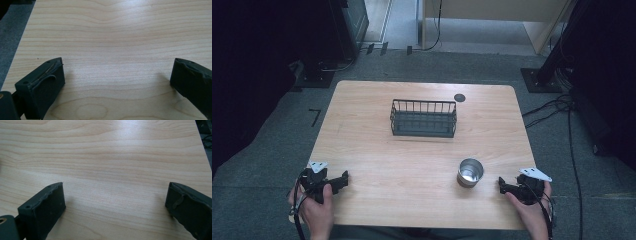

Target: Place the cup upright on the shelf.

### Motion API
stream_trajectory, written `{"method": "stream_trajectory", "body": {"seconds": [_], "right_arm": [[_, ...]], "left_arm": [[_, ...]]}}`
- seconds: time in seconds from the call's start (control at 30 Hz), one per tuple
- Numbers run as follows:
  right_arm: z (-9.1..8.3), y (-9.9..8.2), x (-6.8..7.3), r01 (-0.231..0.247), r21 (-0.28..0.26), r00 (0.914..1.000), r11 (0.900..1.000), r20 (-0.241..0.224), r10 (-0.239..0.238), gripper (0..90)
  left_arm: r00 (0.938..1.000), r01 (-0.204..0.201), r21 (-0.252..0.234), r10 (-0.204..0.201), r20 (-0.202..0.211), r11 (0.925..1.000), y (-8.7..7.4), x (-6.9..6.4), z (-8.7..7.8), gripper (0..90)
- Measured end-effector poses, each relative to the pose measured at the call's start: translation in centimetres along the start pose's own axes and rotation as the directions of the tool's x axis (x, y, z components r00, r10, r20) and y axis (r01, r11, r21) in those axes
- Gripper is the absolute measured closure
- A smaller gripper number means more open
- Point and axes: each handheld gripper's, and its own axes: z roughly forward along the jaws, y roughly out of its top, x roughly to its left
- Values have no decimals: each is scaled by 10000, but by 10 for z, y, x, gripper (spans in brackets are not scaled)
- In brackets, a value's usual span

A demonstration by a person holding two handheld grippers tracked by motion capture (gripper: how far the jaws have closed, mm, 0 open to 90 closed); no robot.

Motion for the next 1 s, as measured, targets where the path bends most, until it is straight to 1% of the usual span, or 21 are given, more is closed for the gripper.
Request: {"method": "stream_trajectory", "body": {"seconds": [0.1,0.17,0.23,0.27,0.33,0.4,0.43,0.53,0.6,0.63,0.73,0.8,0.87,0.93,1.0], "right_arm": [[0,0,0,6,1,10000,10000,3,-6,21],[-1,0,1,-75,-7,9999,10000,85,75,22],[-1,-1,3,-233,17,9993,9997,292,232,7],[-1,-1,3,-271,14,9992,9996,291,271,7],[-2,-2,3,-265,47,9992,9996,300,264,7],[-3,-1,5,-329,104,9987,9994,404,324,8],[-4,-1,6,-265,69,9989,9996,387,263,8],[-10,1,10,-502,-172,9987,9986,56,503,50],[-12,2,11,-504,-257,9987,9984,30,505,67],[-16,3,15,-456,-426,9990,9981,-44,454,75],[-20,4,18,-433,-452,9984,9980,-381,416,76],[-22,4,20,-349,-491,9984,9982,-454,327,77],[-28,6,24,-296,-620,9969,9976,-749,249,77],[-31,7,28,-307,-725,9958,9969,-878,243,77],[-35,8,33,-221,-832,9951,9963,-976,139,77]], "left_arm": [[10000,4,-1,-4,1,10000,0,0,0,0],[10000,10,-5,-10,2,10000,0,0,0,0],[10000,11,-6,-11,2,10000,0,0,0,0],[10000,9,-6,-9,2,10000,0,0,0,0],[10000,10,-6,-10,1,10000,0,0,0,0],[10000,9,-5,-9,2,10000,0,0,0,0],[10000,7,-3,-7,2,10000,0,0,0,0],[10000,1,-1,-1,1,10000,0,0,0,0],[10000,1,0,-1,0,10000,0,0,0,0],[10000,2,0,-2,1,10000,0,0,0,0],[10000,3,-2,-3,-3,10000,0,0,0,0],[10000,3,-1,-3,-3,10000,0,0,0,0],[10000,5,-3,-5,-2,10000,0,0,0,0],[10000,6,-5,-6,-1,10000,0,0,0,0],[10000,5,-5,-5,-1,10000,0,0,0,0]]}}
